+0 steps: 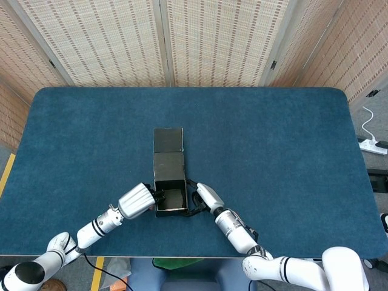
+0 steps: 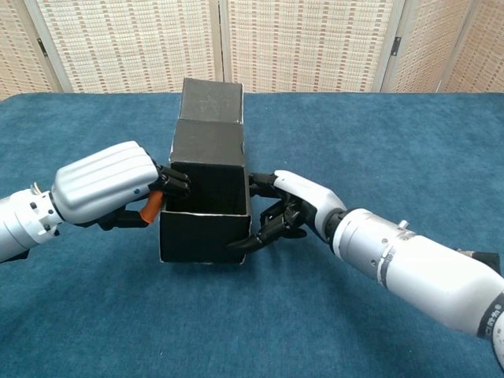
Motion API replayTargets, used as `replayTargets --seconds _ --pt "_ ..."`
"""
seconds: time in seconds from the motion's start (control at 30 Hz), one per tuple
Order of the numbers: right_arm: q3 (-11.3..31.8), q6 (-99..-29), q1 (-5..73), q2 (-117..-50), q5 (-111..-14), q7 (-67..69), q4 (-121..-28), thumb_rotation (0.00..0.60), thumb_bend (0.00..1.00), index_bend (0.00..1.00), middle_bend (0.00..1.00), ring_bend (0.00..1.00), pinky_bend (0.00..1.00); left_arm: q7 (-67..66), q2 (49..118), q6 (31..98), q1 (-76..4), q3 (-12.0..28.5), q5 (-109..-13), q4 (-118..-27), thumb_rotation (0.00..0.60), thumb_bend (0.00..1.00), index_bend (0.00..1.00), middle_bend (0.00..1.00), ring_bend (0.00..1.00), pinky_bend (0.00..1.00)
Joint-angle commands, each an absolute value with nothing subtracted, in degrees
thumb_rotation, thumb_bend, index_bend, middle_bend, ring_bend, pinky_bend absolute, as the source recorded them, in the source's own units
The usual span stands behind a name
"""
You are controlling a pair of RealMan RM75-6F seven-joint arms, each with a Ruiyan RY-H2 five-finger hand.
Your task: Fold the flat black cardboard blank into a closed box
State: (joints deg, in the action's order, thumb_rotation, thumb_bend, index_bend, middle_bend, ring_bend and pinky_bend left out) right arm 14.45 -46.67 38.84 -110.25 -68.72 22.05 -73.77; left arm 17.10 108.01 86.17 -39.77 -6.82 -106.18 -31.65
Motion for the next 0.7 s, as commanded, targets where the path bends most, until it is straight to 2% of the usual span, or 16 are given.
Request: replayTargets --seconds 0.03,0.1,0.2,0.33,0.5,0.63,0.7 --pt "14.4 -47.1 38.6 -110.2 -68.7 21.9 -74.1 0.6 0.19 0.54 0.59 0.77 1.0 17.1 107.6 86.4 -39.7 -6.8 -105.8 -32.4 0.6 0.34 0.72 0.69 0.81 0.89" --pt "14.5 -47.4 38.5 -110.1 -68.7 21.7 -74.3 0.6 0.19 0.54 0.59 0.77 1.0 16.8 107.0 86.4 -39.5 -6.7 -105.5 -33.3 0.6 0.33 0.63 0.62 0.81 0.89" --pt "14.7 -47.7 38.4 -109.9 -68.5 21.2 -74.7 0.6 0.19 0.54 0.59 0.77 1.0 16.5 105.6 85.9 -39.1 -6.4 -104.5 -36.5 0.6 0.31 0.37 0.44 0.8 0.89" --pt "15.4 -48.3 38.5 -110.0 -68.0 20.2 -74.8 0.6 0.19 0.54 0.58 0.77 1.0 15.3 102.7 84.6 -38.6 -5.6 -102.7 -43.1 0.6 0.3 0.18 0.29 0.8 0.89" --pt "16.1 -48.5 38.8 -110.7 -66.7 18.8 -73.7 0.6 0.19 0.54 0.55 0.77 1.0 12.6 97.8 83.1 -38.1 -5.1 -101.5 -52.1 0.6 0.28 0.08 0.18 0.76 0.91" --pt "17.2 -47.8 39.7 -112.3 -64.8 17.7 -71.0 0.6 0.19 0.54 0.52 0.77 1.0 11.3 94.4 83.6 -37.4 -4.6 -100.8 -57.8 0.6 0.28 0.05 0.15 0.75 0.91" --pt "17.8 -46.9 40.6 -113.4 -63.9 17.1 -69.0 0.6 0.19 0.5 0.49 0.76 1.0 12.2 92.9 83.9 -36.9 -4.2 -100.3 -60.2 0.6 0.28 0.05 0.15 0.75 0.92"
